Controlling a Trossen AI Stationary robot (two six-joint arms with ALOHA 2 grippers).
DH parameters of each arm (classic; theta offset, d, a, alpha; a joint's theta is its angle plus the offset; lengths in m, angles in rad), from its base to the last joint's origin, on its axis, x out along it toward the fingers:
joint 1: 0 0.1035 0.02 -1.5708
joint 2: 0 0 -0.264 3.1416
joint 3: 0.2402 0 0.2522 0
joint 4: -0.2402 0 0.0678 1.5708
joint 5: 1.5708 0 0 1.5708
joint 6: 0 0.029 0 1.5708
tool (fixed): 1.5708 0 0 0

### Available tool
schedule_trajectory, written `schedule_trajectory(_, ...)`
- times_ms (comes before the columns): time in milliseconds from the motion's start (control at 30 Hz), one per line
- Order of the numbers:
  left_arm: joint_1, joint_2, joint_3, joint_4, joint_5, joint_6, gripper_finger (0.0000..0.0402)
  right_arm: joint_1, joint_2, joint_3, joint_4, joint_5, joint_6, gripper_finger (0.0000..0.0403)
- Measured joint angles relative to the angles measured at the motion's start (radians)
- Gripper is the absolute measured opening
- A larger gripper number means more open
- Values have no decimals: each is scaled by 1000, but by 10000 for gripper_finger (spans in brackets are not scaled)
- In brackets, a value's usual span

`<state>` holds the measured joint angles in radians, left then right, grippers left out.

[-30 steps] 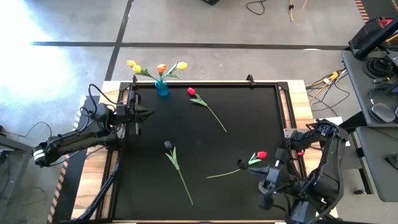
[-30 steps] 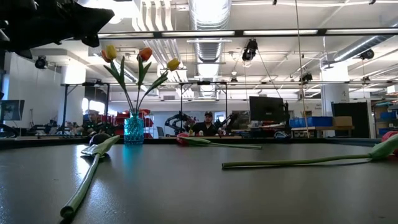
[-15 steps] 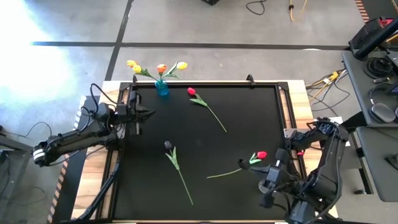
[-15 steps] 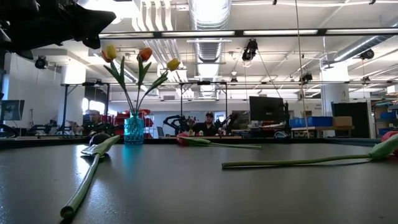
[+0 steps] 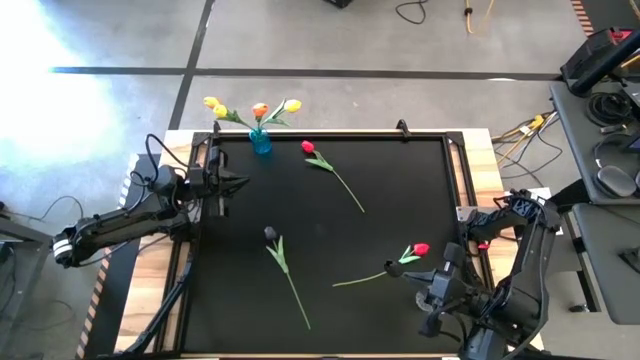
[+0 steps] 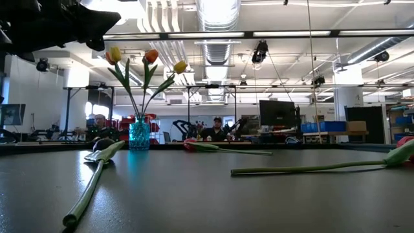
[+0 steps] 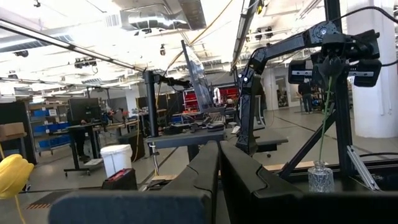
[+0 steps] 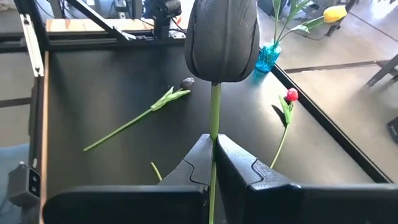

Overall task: Sort flowers into vase by color
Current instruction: Put the top black flower into the transparent vase

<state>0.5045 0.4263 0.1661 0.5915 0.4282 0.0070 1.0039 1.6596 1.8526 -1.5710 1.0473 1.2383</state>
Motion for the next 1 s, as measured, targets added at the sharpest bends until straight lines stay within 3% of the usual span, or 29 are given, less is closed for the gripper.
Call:
schedule_trajectory(267,0,0,0,0,0,-11,0,0,0,-71,0,-42,56,9)
schedule_trajectory(500,0,11,0,-1,0,-20,0,0,0,-106,0,-142,145,15)
schedule_trajectory(1000,0,19,0,0,0,-20,0,-8,0,-106,0,-268,256,85)
